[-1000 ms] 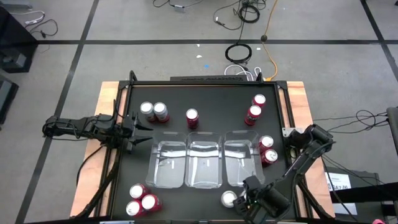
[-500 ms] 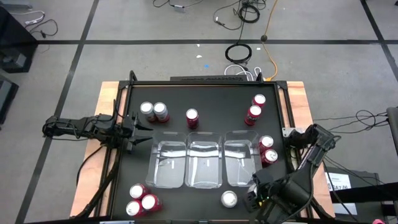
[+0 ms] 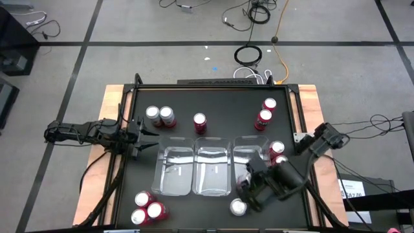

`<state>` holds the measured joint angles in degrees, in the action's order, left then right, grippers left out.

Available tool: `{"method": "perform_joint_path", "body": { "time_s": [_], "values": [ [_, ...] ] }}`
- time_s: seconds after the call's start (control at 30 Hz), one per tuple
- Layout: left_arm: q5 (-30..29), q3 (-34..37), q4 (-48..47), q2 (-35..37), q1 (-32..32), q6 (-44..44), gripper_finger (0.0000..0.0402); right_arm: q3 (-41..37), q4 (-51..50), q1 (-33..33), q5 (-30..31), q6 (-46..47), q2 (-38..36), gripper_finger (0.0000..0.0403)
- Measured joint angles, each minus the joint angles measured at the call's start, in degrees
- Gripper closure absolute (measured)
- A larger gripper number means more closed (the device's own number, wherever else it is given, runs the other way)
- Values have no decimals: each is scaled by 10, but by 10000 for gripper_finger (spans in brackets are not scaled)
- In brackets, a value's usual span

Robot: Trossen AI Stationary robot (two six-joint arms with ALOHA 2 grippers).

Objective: Sort soda cans
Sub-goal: Put the pink-white soda can into the center transparent bin

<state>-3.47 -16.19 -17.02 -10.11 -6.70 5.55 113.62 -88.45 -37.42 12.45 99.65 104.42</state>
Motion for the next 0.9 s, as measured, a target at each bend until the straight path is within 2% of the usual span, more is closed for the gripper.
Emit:
{"method": "perform_joint_path", "body": {
  "time_s": [0.13, 0.47, 0.9],
  "values": [
    [0, 0, 0, 0, 0, 0, 211, 3, 19, 47, 0, -76, 0, 117],
    [0, 0, 0, 0, 0, 0, 211, 4, 167, 165, -5, -268, 7, 117],
    [0, 0, 0, 0, 0, 0, 211, 4, 279, 250, -39, -356, 26, 117]
  ]
}}
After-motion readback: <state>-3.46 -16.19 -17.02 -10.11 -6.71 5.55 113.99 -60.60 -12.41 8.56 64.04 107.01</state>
